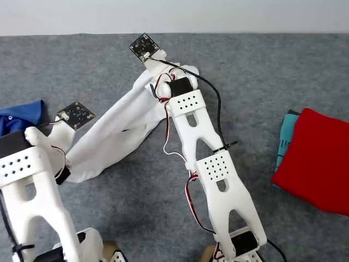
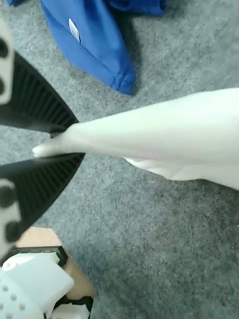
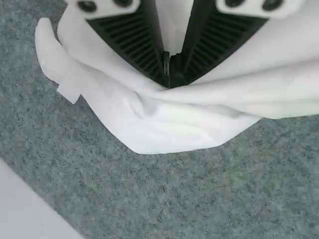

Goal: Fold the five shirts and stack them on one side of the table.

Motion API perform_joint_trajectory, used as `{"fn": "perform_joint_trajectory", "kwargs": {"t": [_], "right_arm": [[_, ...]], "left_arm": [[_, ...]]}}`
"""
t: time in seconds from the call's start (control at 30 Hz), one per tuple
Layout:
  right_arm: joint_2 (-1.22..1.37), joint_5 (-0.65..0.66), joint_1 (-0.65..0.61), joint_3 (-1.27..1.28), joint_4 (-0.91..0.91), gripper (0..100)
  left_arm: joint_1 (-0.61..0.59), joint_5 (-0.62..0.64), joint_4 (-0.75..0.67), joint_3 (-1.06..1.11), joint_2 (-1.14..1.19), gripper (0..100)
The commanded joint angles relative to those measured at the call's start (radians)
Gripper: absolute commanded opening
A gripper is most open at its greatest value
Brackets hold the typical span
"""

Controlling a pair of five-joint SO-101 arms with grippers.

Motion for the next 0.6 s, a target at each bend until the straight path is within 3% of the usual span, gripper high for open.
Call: {"fn": "perform_joint_trajectory", "kwargs": {"t": [0.0, 0.33, 0.5, 0.57], "right_arm": [[-0.05, -0.003, -0.005, -0.117, 0.102, 0.9], [-0.156, -0.005, -0.004, -0.146, 0.518, 1.3], [-0.133, -0.008, -0.001, -0.146, 0.607, 16.2], [-0.111, -0.034, -0.002, -0.146, 0.596, 17.5]], "left_arm": [[-0.006, 0.002, -0.011, 0.001, -0.031, 0], [-0.002, 0.002, -0.048, -0.001, -0.028, 0], [-0.002, 0.002, -0.048, -0.001, -0.028, 0], [-0.002, 0.002, -0.048, -0.001, -0.028, 0]]}}
